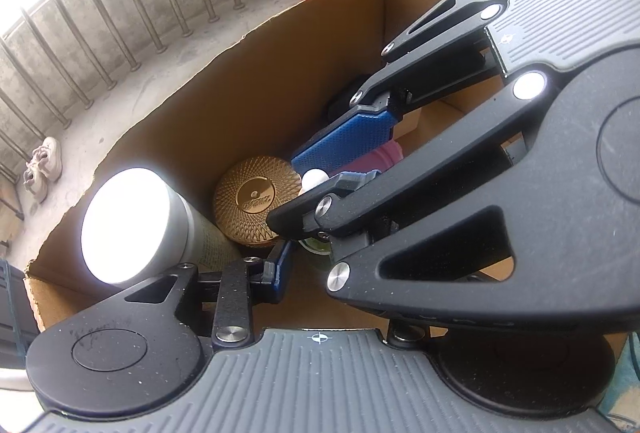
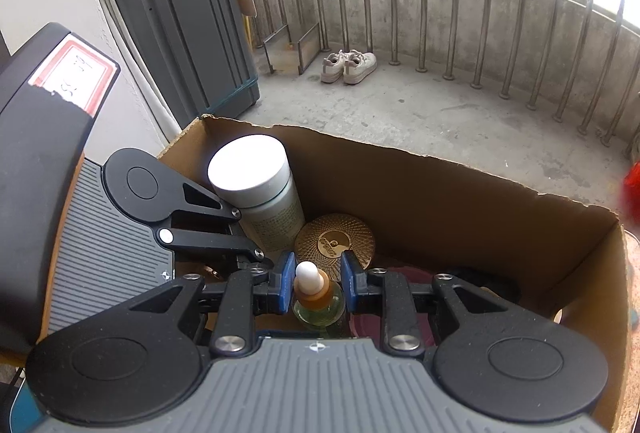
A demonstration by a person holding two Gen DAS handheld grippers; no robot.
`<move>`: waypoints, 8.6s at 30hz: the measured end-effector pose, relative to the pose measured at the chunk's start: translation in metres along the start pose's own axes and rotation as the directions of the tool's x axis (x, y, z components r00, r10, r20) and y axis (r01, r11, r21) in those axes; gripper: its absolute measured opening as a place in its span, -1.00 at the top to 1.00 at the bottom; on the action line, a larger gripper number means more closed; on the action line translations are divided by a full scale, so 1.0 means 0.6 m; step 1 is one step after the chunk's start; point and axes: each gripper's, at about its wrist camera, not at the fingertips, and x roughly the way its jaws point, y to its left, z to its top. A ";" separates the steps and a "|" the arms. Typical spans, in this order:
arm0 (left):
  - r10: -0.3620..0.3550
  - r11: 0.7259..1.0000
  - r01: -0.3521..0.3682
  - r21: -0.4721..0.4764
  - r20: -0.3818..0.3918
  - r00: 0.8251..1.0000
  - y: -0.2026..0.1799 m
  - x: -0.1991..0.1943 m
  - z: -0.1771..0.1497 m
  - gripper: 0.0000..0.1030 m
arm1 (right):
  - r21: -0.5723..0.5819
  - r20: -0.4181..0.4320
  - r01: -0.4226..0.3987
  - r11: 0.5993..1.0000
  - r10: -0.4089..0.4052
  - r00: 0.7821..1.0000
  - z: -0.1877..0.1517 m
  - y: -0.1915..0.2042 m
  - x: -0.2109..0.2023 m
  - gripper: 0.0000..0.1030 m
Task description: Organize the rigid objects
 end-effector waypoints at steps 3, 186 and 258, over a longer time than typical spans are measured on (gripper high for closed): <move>0.008 1.000 -0.008 -0.028 -0.019 1.000 0.004 -0.003 0.002 0.27 | 0.024 -0.015 -0.013 1.000 0.013 1.000 0.002 -0.008 0.003 0.43; 0.023 0.996 0.001 -0.093 0.264 0.964 -0.232 -0.328 -0.306 -0.46 | -0.048 0.345 0.067 0.997 -0.046 0.937 -0.300 0.117 -0.377 -0.05; 0.371 0.922 -0.315 -0.225 0.287 0.883 -0.267 -0.336 -0.337 -1.00 | 0.074 0.321 0.019 0.997 -0.042 0.946 -0.285 0.141 -0.370 -0.25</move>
